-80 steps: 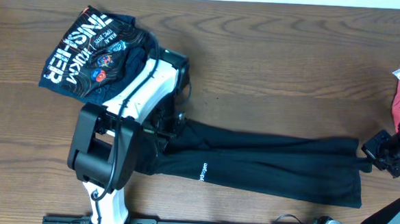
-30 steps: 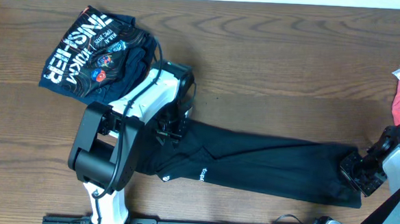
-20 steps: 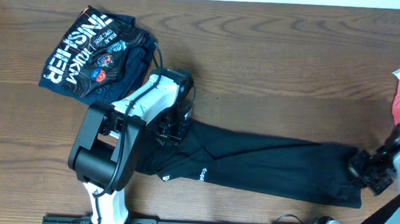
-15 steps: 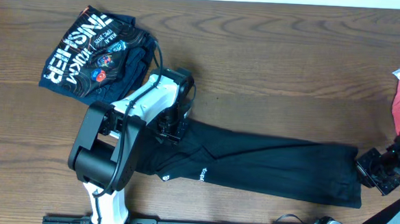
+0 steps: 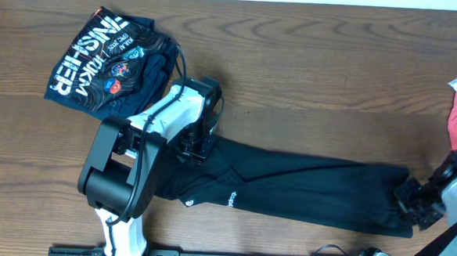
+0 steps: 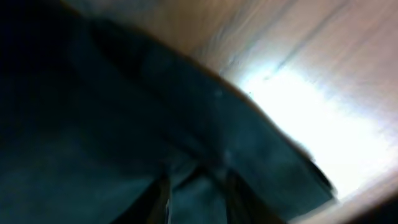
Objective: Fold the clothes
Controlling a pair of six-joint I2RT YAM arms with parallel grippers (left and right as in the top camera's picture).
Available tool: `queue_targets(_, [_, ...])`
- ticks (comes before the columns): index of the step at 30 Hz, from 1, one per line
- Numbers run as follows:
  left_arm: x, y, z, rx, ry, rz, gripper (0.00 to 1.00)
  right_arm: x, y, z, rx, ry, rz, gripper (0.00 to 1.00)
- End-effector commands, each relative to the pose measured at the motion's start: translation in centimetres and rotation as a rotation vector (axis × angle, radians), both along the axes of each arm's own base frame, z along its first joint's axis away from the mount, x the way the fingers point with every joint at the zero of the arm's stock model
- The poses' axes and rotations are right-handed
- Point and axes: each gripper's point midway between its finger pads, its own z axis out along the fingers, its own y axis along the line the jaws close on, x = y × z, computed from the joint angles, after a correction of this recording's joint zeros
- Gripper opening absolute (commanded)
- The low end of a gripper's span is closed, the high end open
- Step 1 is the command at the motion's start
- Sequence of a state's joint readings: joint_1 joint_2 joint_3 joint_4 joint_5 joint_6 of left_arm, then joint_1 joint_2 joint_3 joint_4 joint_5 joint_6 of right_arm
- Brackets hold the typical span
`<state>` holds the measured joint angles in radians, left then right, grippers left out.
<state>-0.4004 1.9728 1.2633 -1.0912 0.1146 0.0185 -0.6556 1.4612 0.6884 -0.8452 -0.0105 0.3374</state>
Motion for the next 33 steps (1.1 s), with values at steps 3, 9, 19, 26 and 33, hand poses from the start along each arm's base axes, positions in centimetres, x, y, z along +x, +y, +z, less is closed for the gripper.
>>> queue_targets(3, [0.3,0.4,0.4,0.014,-0.024,0.002,0.41,0.4,1.4,-1.0,0.048,-0.053,-0.006,0.24])
queue_targets(9, [0.2,0.4,0.5,0.015,-0.024,0.002,0.41,1.1,0.5,0.2,0.032,-0.064,0.003,0.01])
queue_targets(19, [0.2,0.4,0.5,0.015,-0.022,0.001,0.41,0.5,-2.6,4.2,-0.053,0.025,-0.030,0.01])
queue_targets(26, [0.2,0.4,0.5,0.015,-0.022,0.001,0.41,-0.3,-3.2,4.4,-0.095,0.073,-0.065,0.01])
queue_targets(33, [0.3,0.4,0.4,0.014,-0.026,0.001,0.41,0.2,-2.3,4.3,-0.042,0.043,-0.066,0.37])
